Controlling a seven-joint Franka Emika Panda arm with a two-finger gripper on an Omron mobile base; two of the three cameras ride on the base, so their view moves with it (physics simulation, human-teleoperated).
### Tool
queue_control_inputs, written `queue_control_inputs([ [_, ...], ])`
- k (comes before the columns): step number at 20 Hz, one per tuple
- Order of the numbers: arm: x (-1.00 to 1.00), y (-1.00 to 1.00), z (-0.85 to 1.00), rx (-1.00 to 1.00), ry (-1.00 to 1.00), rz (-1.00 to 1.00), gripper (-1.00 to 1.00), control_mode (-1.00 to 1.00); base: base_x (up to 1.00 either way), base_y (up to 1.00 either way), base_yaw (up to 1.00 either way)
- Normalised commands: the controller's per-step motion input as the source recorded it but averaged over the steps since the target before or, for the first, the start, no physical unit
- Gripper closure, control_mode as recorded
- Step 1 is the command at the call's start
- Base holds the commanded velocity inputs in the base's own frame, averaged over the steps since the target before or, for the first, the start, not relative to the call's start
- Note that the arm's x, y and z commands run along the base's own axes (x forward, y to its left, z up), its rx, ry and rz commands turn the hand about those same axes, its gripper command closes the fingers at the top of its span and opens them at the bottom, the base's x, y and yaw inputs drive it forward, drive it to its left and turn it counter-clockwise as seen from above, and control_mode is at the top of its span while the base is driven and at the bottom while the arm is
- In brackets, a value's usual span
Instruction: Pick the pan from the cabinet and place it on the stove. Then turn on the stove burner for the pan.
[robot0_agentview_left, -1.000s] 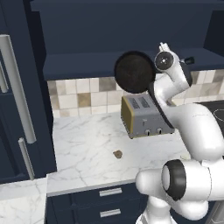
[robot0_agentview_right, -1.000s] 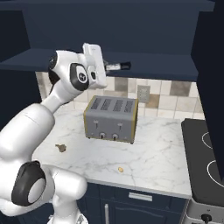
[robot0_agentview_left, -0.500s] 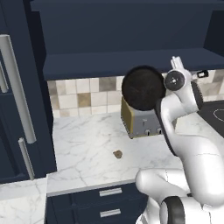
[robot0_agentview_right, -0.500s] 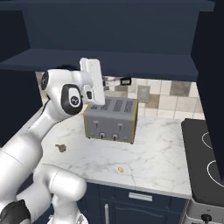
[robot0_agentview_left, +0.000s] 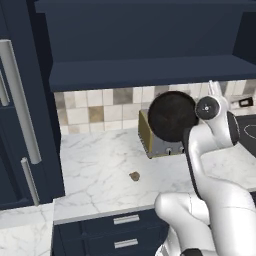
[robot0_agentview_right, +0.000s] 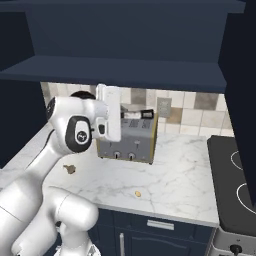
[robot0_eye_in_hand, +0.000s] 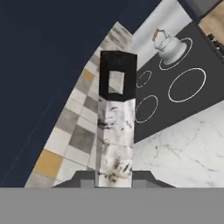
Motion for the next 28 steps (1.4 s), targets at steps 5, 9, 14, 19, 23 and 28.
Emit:
queue_control_inputs([
  [5,-0.34,-0.29,-0.37,0.06,0.05,-0.16,1.00,-1.00,0.00,0.00,0.00],
  [9,-0.25,-0.30,-0.33,0.07,0.04,-0.15,1.00,-1.00,0.00,0.00,0.00],
  [14,-0.01,-0.13,-0.16,0.08,0.00,-0.10,1.00,-1.00,0.00,0.00,0.00],
  [19,0.00,-0.05,-0.09,0.07,0.01,-0.07,1.00,-1.00,0.00,0.00,0.00],
  [23,0.00,-0.02,-0.05,0.03,0.00,-0.05,1.00,-1.00,0.00,0.00,0.00],
  [28,0.00,0.00,-0.05,0.01,0.00,-0.04,1.00,-1.00,0.00,0.00,0.00],
])
